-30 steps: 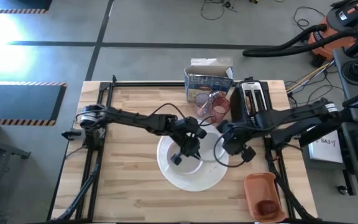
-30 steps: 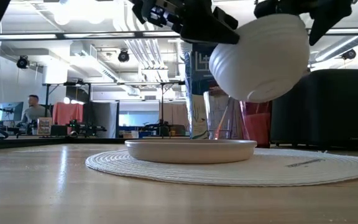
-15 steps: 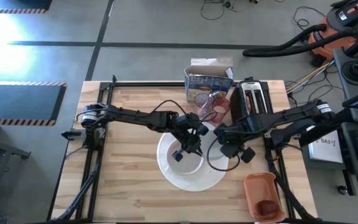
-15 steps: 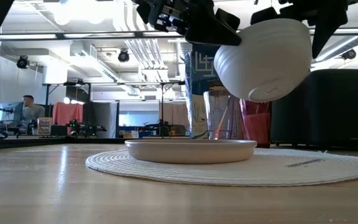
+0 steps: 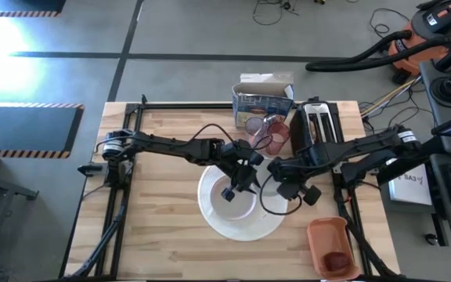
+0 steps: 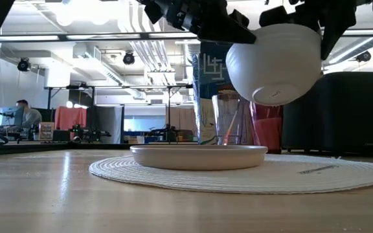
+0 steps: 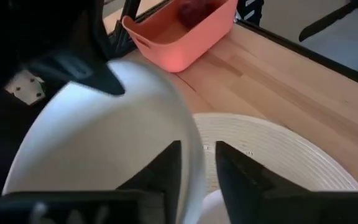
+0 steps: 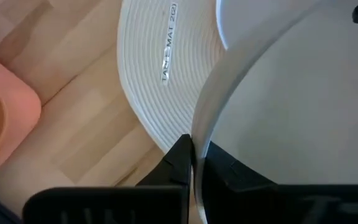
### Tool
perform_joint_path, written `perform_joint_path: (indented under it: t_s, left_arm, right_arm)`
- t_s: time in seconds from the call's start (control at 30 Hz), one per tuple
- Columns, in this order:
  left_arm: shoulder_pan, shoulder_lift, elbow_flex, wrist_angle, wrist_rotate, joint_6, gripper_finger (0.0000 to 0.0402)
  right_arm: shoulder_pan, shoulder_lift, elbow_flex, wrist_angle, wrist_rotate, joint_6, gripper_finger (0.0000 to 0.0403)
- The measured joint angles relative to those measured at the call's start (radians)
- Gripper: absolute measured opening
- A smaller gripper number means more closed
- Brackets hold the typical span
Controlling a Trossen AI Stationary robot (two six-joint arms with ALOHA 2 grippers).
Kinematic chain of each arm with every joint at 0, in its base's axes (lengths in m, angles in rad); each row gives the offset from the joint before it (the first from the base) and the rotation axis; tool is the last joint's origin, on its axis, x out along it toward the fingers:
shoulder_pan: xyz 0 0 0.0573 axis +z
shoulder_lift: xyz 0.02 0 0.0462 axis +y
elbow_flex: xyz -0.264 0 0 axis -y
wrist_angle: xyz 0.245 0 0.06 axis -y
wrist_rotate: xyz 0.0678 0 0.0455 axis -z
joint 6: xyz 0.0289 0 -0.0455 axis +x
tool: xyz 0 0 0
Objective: Arrange a breakfast setting
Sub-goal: Put the white bowl on the white placemat to the right of the gray plate
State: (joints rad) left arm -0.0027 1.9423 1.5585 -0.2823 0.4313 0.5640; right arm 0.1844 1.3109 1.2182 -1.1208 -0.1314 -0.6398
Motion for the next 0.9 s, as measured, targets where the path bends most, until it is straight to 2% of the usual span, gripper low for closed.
perform_joint_path:
  t_s: [0.17,0.27,0.47,0.53,0.8,0.9]
  left_arm:
    - [0.0,-0.001,0.0,-0.02,0.005,-0.004,0.0144]
    - [0.003,-0.006,0.0,-0.062,0.031,-0.019,0.0163]
    - [0.006,-0.027,0.001,-0.197,0.06,-0.028,0.0169]
    - [0.003,-0.041,-0.002,-0.263,0.082,-0.027,0.0169]
    - [0.007,-0.078,-0.001,-0.434,0.084,0.034,0.0169]
    - [0.007,-0.082,-0.001,-0.488,0.114,0.059,0.0169]
  right_arm:
    - [0.0,0.0,-0.002,0.002,-0.005,0.101,0.0008]
    - [0.0,0.001,-0.013,0.01,-0.007,0.173,0.0008]
    - [0.001,0.052,-0.06,0.049,-0.012,0.29,0.0008]
    - [0.0,0.079,-0.076,0.014,-0.004,0.347,0.0008]
    - [0.0,0.201,-0.09,0.084,-0.001,0.572,0.0008]
    - [0.0,0.236,-0.088,0.097,-0.004,0.663,0.0008]
